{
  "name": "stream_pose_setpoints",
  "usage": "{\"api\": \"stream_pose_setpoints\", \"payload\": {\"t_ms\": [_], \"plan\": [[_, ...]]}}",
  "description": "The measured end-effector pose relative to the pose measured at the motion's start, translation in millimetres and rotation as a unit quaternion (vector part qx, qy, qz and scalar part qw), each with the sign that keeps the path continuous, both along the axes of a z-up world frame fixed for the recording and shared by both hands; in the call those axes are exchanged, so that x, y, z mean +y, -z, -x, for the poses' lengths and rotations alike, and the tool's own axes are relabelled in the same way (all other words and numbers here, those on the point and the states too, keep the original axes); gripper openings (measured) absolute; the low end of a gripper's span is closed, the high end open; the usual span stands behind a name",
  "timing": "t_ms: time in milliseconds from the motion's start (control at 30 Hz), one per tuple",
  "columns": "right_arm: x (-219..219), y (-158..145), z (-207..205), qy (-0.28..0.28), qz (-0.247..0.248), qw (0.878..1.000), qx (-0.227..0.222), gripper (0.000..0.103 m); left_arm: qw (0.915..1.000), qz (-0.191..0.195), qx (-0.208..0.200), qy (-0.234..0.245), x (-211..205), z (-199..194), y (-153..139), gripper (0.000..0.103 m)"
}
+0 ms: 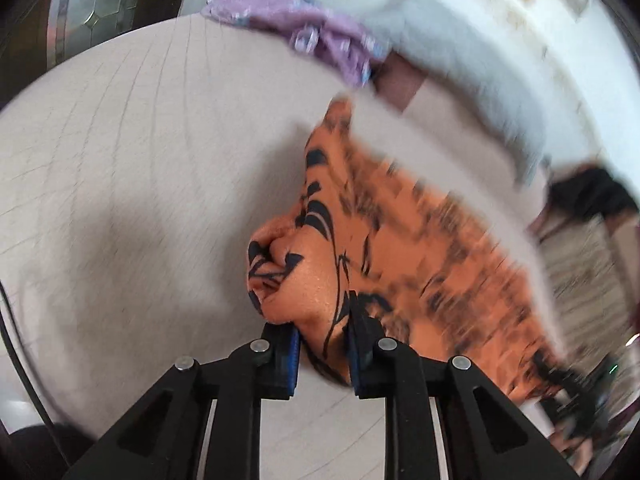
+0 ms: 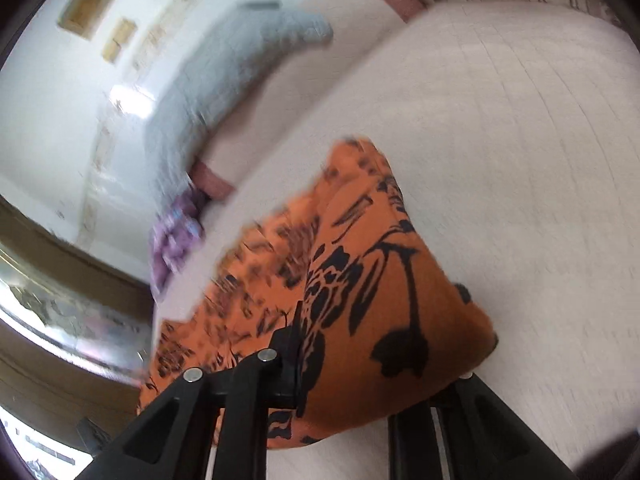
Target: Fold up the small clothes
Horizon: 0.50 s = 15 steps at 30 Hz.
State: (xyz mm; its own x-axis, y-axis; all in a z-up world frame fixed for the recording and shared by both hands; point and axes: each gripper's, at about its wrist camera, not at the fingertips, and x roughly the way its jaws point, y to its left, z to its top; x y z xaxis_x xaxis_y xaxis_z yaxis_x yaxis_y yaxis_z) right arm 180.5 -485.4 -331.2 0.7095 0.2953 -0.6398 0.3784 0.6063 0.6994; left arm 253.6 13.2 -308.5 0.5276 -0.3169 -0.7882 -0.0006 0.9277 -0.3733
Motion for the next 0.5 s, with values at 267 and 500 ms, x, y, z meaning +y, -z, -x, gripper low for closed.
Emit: {"api": "stream_pose_setpoints", "payload": {"t_ms": [267,500], "plan": [[-32,9,42,0.070,-0.070,0.995,0.025,0.072,0.9967,-0.072,-0.037,-0.011,8,18,-52,0.025],[-37,-51,73,0.095,0.023,0.991,-0.094,0.063,0.9817,-0.135,-0.134,0.007,-17,22,-121,0.037]]}}
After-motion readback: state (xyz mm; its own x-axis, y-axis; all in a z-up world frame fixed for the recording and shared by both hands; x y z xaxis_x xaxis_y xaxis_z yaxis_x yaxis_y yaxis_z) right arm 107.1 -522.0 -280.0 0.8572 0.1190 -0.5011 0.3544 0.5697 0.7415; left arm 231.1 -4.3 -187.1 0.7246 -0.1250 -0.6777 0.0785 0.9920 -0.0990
